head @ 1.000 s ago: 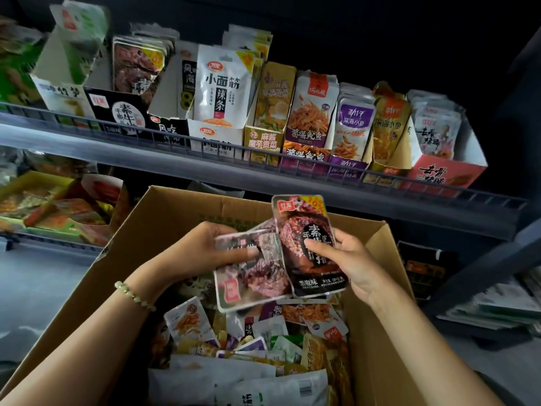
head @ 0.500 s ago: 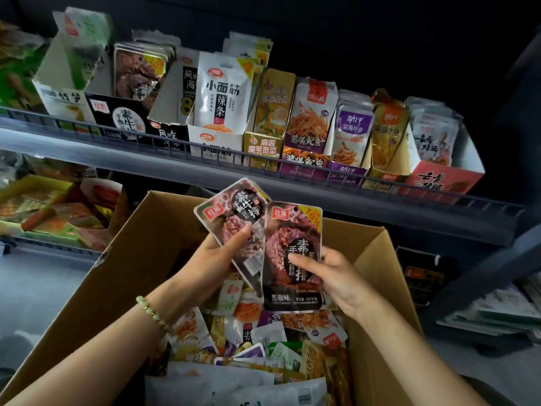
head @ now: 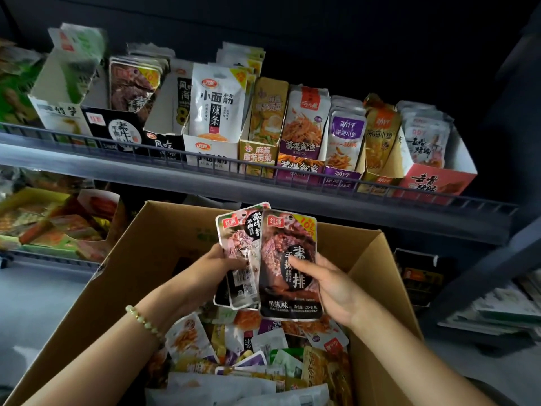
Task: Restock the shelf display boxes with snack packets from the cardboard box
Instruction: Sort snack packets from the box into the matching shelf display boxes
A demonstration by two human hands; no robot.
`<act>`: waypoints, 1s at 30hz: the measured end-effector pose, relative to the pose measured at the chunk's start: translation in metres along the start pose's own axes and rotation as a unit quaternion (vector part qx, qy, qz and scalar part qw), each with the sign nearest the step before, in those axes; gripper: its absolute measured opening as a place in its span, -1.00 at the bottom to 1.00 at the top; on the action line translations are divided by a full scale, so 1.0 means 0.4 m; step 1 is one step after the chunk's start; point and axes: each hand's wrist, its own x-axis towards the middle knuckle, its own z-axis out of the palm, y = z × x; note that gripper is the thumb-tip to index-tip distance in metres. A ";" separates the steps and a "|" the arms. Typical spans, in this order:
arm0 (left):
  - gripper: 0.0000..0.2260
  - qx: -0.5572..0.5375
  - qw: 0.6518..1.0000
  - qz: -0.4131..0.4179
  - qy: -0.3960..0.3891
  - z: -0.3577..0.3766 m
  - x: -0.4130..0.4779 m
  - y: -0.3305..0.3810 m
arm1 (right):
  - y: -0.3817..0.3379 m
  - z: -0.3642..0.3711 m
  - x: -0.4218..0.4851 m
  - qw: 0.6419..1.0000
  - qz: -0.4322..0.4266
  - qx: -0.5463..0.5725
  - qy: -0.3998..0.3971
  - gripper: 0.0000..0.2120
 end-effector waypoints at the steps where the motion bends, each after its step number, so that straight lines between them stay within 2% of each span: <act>1: -0.65 0.022 1.000 -0.006 0.011 0.004 0.005 -0.008 | 0.002 0.004 0.000 1.000 -0.004 -0.003 0.001 -0.57; 3: -0.52 0.017 1.000 0.006 0.026 0.010 0.005 -0.014 | 0.006 0.011 0.000 1.000 0.002 -0.003 -0.008 -0.57; 5: -0.41 -0.017 0.999 0.012 -0.045 0.008 0.003 -0.003 | 0.008 0.016 -0.003 0.999 0.019 0.012 -0.024 -0.57; 7: -0.42 -0.028 0.992 0.019 -0.123 0.021 -0.023 0.019 | 0.013 0.021 -0.004 0.997 0.041 0.039 -0.059 -0.51; 9: -0.37 -0.084 0.989 0.016 -0.123 0.035 -0.037 0.022 | 0.023 0.026 0.001 0.992 0.049 0.064 -0.101 -0.37; 10: -0.39 -0.106 0.986 0.001 -0.129 0.041 -0.045 0.016 | 0.030 0.028 0.004 0.990 0.047 0.067 -0.113 -0.29; 12: -0.63 -0.120 0.981 -0.034 -0.151 0.048 -0.069 0.014 | 0.038 0.033 0.010 0.991 0.035 0.068 -0.106 -0.20; 13: -0.73 -0.130 0.980 -0.040 -0.144 0.046 -0.076 0.018 | 0.037 0.037 0.010 0.993 0.023 0.068 -0.095 -0.21; 16: -0.70 -0.187 0.977 -0.012 -0.101 0.029 -0.071 0.034 | 0.009 0.021 0.007 0.997 -0.039 0.066 0.005 -0.41; 17: -0.72 -0.195 0.977 0.001 -0.083 0.026 -0.072 0.044 | -0.006 0.008 0.006 0.995 -0.056 0.084 0.027 -0.39; 19: -0.74 -0.178 0.983 0.026 -0.033 0.025 -0.069 0.050 | -0.029 -0.023 0.002 0.985 -0.075 0.149 0.055 -0.24; 21: -0.74 -0.153 0.987 0.047 0.011 0.026 -0.064 0.048 | -0.037 -0.039 -0.003 0.980 -0.073 0.173 0.072 -0.35; 23: -0.75 -0.157 0.985 0.059 0.035 0.027 -0.057 0.040 | -0.027 -0.031 -0.003 0.989 -0.062 0.115 0.072 -0.49; 25: -0.77 -0.170 0.982 0.067 0.050 0.032 -0.052 0.031 | -0.004 -0.007 0.002 0.995 -0.049 0.034 0.081 -0.50; 27: -0.81 -0.176 0.980 0.079 0.058 0.039 -0.052 0.026 | 0.022 0.020 0.007 0.993 -0.052 -0.042 0.095 -0.43; 29: -0.79 -0.166 0.980 0.091 0.056 0.046 -0.058 0.028 | 0.037 0.038 0.011 0.992 -0.054 -0.064 0.092 -0.28; 30: -0.75 -0.161 0.982 0.089 0.045 0.045 -0.057 0.028 | 0.036 0.043 0.009 0.993 -0.053 -0.062 0.089 -0.31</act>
